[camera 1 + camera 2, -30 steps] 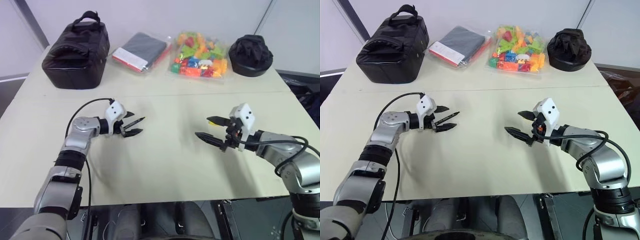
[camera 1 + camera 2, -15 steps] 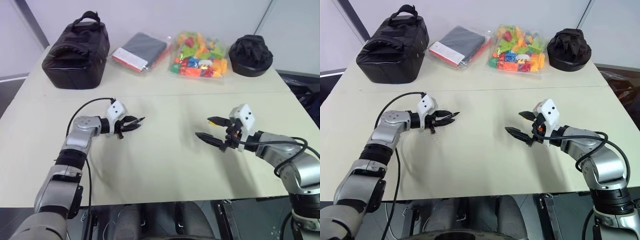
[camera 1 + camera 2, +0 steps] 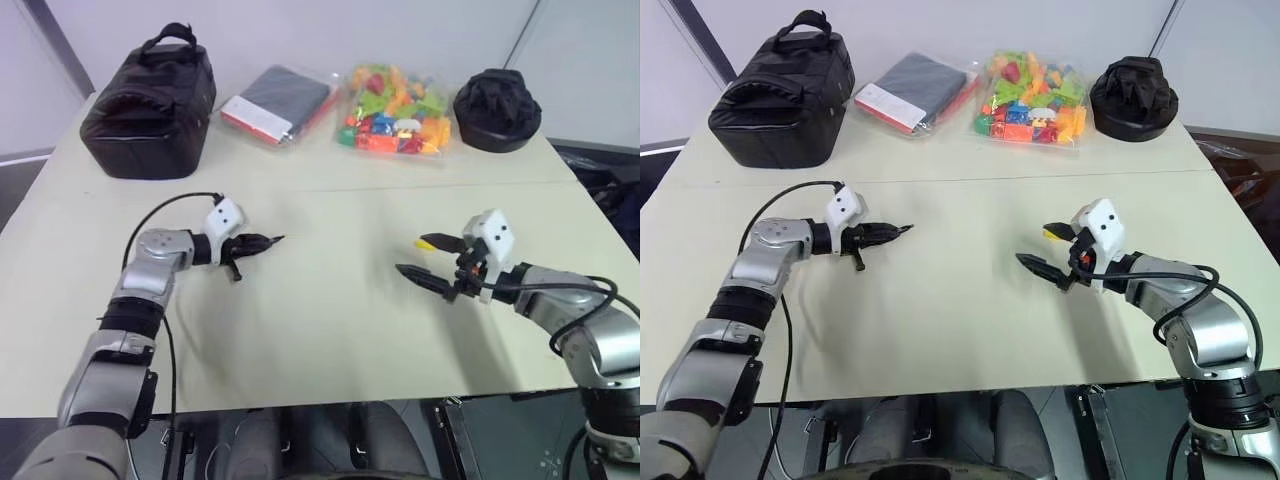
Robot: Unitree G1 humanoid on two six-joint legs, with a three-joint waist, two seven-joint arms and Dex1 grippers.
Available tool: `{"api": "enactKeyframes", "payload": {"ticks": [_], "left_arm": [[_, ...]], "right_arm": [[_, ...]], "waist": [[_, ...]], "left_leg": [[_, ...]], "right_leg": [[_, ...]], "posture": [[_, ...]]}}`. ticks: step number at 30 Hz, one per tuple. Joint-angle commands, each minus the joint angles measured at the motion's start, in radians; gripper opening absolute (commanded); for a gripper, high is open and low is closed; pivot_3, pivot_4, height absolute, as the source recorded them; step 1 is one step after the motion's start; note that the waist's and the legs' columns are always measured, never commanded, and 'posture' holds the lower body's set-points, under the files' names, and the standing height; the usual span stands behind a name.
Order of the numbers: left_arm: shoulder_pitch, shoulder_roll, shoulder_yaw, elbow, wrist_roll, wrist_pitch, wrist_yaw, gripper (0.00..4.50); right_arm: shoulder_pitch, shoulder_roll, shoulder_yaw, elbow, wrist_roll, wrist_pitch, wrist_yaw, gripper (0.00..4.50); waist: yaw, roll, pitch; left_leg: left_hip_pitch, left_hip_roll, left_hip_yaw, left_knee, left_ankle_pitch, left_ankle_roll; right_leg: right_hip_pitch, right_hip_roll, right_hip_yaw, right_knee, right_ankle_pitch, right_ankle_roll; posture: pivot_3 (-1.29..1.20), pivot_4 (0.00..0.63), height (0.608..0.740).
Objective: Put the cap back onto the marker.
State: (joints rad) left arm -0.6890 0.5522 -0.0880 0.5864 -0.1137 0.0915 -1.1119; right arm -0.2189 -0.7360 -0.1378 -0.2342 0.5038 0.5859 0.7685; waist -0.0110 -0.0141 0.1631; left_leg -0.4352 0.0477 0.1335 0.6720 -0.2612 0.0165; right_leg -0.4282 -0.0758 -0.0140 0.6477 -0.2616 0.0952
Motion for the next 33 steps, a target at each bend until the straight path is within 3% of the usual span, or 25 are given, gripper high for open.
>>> {"api": "enactKeyframes", "payload": {"ticks": [1,6,12,21,33], "left_arm": [[-0.070,0.021,0.029,-0.045,-0.048,-0.030,-0.075,0.02],[-0.167,0.032,-0.010,-0.104,-0.089,-0.016,-0.250,0.02],[-0.228,0.003,-0.061,-0.126,-0.093,-0.008,-0.355,0.02],[-0.227,-0.026,-0.078,-0.091,-0.071,-0.031,-0.340,0.02],[-0.156,0.009,-0.056,-0.184,-0.091,0.022,-0.294,0.02]], "right_arm": [[-0.039,-0.042,-0.036,0.116,-0.058,-0.117,0.050,4.38],[-0.139,-0.074,-0.007,0.435,-0.137,-0.293,0.168,4.38],[-0.262,-0.062,0.047,0.682,-0.216,-0.435,0.269,4.38],[-0.381,0.004,0.118,0.929,-0.308,-0.568,0.347,4.38],[-0.515,0.065,0.140,1.222,-0.390,-0.680,0.365,4.38]], "waist": [[0.003,0.000,0.000],[0.002,-0.001,0.000],[-0.005,0.000,0.000],[-0.004,0.000,0.000],[-0.006,0.000,0.000]], "left_leg": [[0.000,0.000,0.000,0.001,0.000,0.000],[-0.002,0.000,0.001,0.009,-0.002,0.003],[-0.002,0.000,0.001,0.010,0.001,-0.001],[-0.002,0.002,0.001,0.010,0.001,-0.002],[-0.002,0.002,0.001,0.011,0.002,-0.003]], "right_leg": [[0.001,0.000,0.000,0.000,0.000,0.000],[0.004,0.000,-0.001,0.000,0.000,0.000],[0.003,0.002,0.000,0.000,0.001,0.003],[0.003,0.004,0.002,0.001,0.001,0.003],[0.003,0.004,0.002,0.002,0.002,0.003]], "posture": [[0.00,0.150,0.740],[0.00,0.150,0.740],[0.00,0.150,0.740],[0.00,0.150,0.740],[0.00,0.150,0.740]]}}
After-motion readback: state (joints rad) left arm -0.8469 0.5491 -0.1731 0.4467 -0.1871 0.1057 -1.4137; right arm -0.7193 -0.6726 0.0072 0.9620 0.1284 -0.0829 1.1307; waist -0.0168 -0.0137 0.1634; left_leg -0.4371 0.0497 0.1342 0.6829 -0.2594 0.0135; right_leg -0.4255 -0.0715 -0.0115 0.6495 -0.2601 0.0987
